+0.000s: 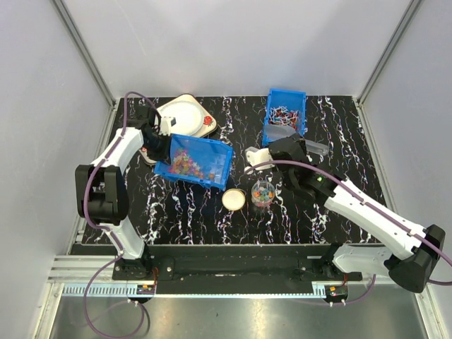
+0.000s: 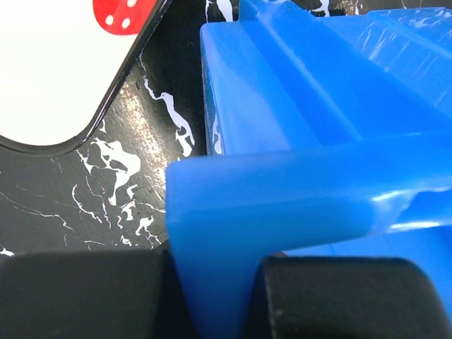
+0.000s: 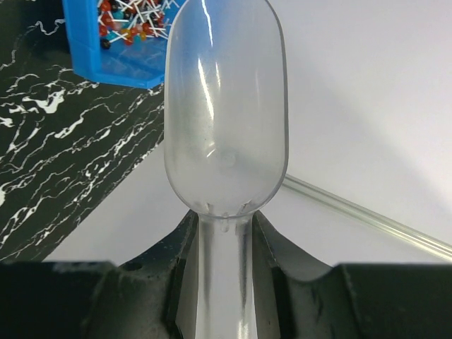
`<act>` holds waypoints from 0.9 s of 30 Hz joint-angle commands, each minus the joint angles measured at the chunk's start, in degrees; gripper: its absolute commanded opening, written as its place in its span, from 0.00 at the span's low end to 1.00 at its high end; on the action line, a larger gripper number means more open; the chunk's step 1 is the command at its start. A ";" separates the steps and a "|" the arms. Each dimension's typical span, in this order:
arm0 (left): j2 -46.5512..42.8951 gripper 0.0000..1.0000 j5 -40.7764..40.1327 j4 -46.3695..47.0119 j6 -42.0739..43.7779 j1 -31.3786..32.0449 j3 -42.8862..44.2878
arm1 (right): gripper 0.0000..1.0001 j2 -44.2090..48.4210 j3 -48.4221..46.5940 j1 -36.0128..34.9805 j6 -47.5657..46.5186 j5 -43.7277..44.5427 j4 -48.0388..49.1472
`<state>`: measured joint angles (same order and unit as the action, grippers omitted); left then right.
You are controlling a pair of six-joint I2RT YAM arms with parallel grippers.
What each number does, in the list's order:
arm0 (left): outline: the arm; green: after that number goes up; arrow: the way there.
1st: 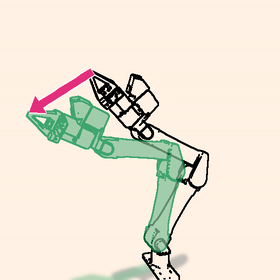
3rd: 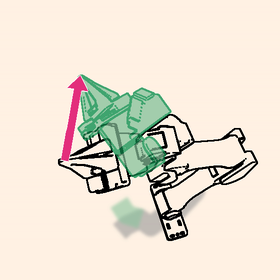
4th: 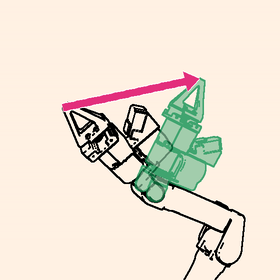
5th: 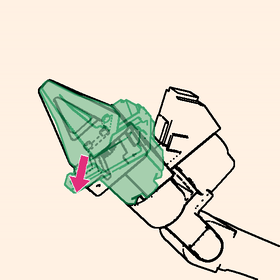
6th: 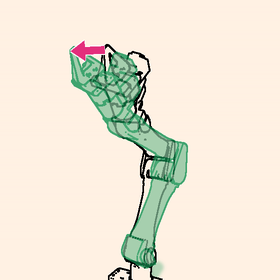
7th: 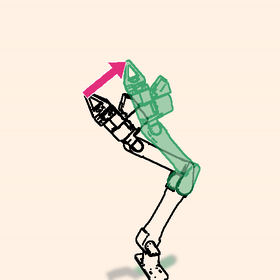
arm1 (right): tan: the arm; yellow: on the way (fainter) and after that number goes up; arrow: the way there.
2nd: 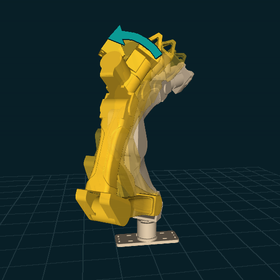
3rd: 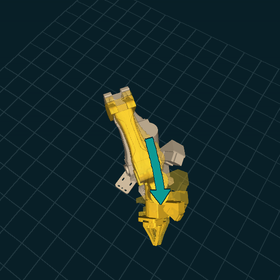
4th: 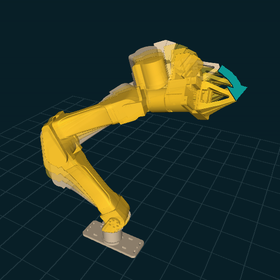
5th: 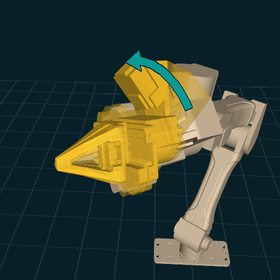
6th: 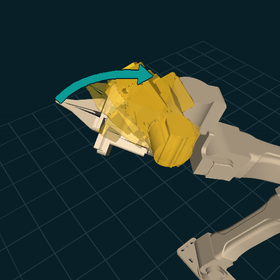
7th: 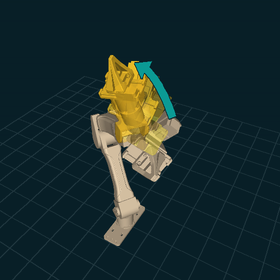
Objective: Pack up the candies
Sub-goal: Scoop the fake candies from the storage box.
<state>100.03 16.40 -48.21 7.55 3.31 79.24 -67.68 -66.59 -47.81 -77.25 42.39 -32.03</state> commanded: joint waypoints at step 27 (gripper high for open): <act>-4.22 0.00 3.20 1.97 0.80 0.47 0.04 | 0.00 1.23 2.25 -2.37 -4.05 3.23 11.38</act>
<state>100.03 16.45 -48.21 8.64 3.38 79.07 -67.22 -64.10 -49.52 -82.00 45.52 -24.43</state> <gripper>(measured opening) 0.111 0.349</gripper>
